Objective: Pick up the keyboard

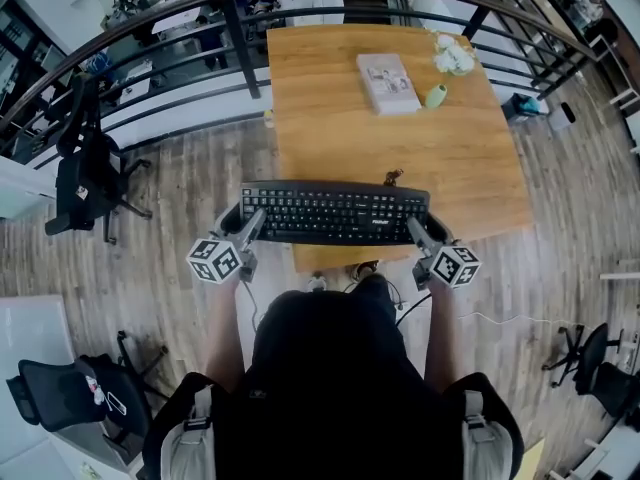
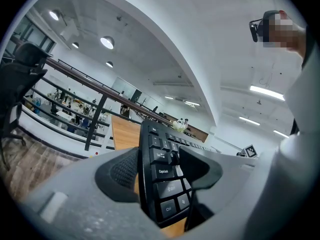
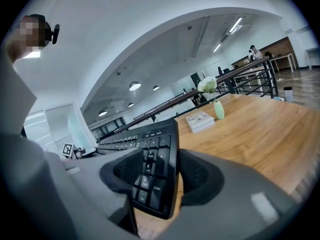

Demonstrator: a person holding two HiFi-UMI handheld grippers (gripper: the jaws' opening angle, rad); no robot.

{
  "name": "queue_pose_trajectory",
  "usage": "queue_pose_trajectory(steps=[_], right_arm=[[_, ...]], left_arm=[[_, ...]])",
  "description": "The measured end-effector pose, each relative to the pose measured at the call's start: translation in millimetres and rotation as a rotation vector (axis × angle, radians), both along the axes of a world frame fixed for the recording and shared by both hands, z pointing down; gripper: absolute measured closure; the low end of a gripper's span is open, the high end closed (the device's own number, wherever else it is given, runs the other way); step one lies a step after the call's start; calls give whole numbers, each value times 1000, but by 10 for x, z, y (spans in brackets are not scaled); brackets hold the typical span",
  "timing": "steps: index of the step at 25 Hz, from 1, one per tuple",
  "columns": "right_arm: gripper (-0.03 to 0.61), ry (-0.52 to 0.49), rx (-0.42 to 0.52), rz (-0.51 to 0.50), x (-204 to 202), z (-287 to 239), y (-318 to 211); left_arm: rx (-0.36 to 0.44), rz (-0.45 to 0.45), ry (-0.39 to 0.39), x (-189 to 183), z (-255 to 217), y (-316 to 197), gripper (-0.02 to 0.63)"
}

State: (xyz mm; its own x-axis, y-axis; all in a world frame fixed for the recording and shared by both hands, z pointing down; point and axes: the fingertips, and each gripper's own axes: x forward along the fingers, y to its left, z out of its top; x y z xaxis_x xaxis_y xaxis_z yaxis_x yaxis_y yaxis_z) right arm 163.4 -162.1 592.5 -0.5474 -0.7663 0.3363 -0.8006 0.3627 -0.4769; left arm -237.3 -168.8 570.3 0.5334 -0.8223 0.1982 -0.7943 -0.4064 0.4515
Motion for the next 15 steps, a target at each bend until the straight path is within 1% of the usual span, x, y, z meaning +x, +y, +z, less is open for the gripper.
queue_pose_trajectory(steps=[8,15], right_arm=[[359,2,10,16,6,-32,77],[359,0,15,26,1,-63,41]], left_arm=[[-4,16,-2,11,-17,29,356],[-5,24,-1,14,-36,-15,356]])
